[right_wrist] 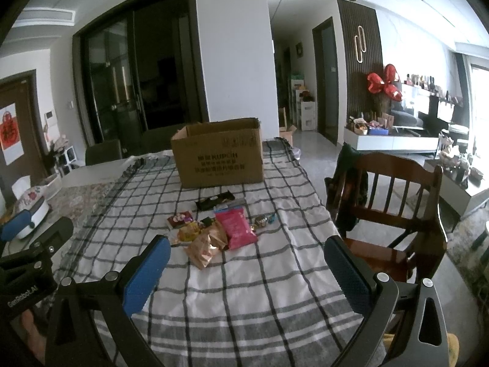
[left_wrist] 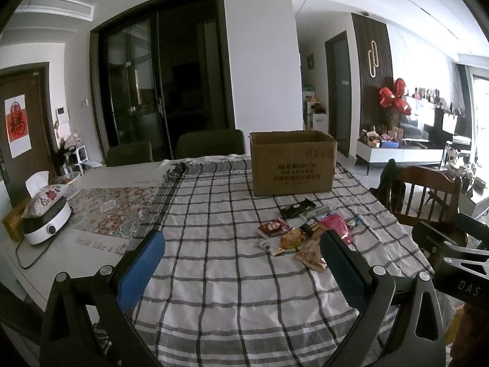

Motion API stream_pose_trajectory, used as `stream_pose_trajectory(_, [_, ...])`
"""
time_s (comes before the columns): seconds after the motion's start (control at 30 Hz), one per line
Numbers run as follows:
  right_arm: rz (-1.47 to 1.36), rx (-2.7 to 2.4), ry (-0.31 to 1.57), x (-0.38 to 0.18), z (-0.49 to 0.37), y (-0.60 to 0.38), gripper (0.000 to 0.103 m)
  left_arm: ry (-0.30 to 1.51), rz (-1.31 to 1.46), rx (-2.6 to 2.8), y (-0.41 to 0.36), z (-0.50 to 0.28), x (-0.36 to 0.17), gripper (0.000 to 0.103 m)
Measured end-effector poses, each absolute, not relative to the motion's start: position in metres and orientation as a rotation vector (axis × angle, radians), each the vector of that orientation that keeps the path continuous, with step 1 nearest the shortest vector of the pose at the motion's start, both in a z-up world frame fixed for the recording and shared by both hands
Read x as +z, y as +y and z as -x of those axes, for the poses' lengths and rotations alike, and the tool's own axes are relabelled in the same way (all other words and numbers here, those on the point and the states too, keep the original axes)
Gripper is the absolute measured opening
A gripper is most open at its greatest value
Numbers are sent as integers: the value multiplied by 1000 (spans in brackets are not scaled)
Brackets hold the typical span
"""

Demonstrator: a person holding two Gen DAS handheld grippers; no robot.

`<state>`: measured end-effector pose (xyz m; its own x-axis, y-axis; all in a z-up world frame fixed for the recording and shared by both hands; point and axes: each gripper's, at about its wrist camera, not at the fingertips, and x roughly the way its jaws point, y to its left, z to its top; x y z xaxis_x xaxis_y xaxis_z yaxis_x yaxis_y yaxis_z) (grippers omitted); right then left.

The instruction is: Organize snacks

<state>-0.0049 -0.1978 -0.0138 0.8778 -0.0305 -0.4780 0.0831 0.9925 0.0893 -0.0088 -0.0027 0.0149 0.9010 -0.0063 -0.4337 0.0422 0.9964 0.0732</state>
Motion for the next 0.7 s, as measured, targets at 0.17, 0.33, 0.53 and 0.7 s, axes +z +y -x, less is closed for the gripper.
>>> stream_pose_trajectory(0.17, [-108, -59, 494, -13, 5, -198, 102, 446, -80, -27, -3, 9, 18, 103])
stream_pose_trajectory(0.33, [-109, -61, 490, -13, 6, -198, 102, 445, -80, -26, -3, 9, 18, 103])
stream_pose_trajectory(0.53, [-108, -59, 490, -13, 6, -198, 102, 445, -78, -28, -3, 10, 17, 103])
stream_pose_trajectory(0.7, [-109, -59, 489, -12, 6, -198, 102, 443, -79, -29, -3, 10, 20, 103])
